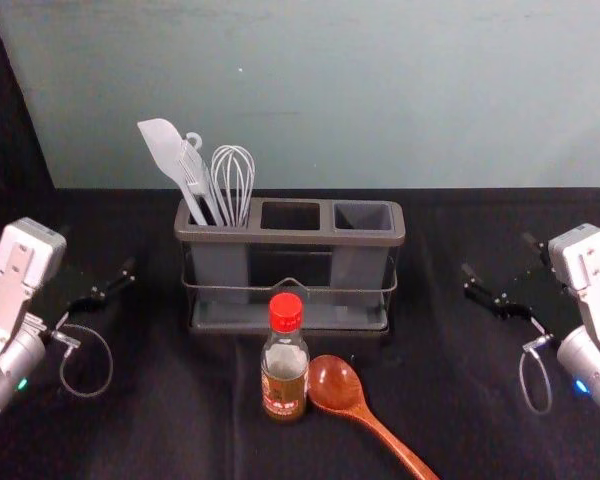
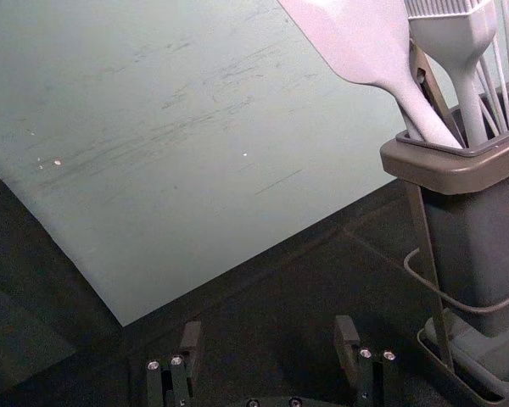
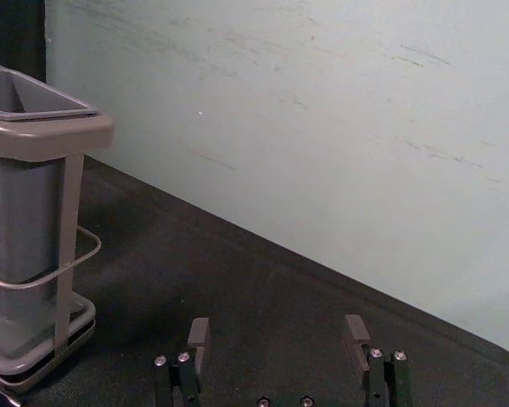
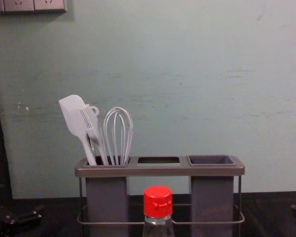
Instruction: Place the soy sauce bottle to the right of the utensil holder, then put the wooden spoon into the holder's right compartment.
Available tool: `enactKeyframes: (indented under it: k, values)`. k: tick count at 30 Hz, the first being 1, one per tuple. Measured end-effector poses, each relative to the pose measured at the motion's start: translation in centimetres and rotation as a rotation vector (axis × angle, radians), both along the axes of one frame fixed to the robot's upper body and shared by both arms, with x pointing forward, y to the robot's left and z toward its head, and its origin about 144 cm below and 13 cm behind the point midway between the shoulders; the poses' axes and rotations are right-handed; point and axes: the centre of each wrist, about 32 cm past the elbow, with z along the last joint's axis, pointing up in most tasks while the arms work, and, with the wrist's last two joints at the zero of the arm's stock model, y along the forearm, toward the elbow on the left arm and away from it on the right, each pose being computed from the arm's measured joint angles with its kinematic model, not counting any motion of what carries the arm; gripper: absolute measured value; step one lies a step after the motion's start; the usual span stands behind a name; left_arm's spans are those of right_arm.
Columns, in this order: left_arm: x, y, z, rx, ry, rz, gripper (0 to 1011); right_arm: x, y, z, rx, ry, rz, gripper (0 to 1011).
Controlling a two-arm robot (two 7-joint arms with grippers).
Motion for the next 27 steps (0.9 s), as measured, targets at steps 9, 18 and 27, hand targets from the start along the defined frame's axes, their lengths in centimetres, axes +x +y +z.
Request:
enactKeyframes:
  k: [9, 18, 27]
  values:
    - [0.00, 0.00, 0.00, 0.000, 0.000, 0.000, 1012, 0.00, 0.00, 0.00, 0.000, 0.000, 0.000, 1003]
    - [0.00, 0.00, 0.00, 0.000, 0.000, 0.000, 1011, 0.00, 0.00, 0.00, 0.000, 0.000, 0.000, 1002]
    - [0.00, 0.00, 0.00, 0.000, 0.000, 0.000, 1011, 0.00, 0.00, 0.00, 0.000, 0.000, 0.000, 1003]
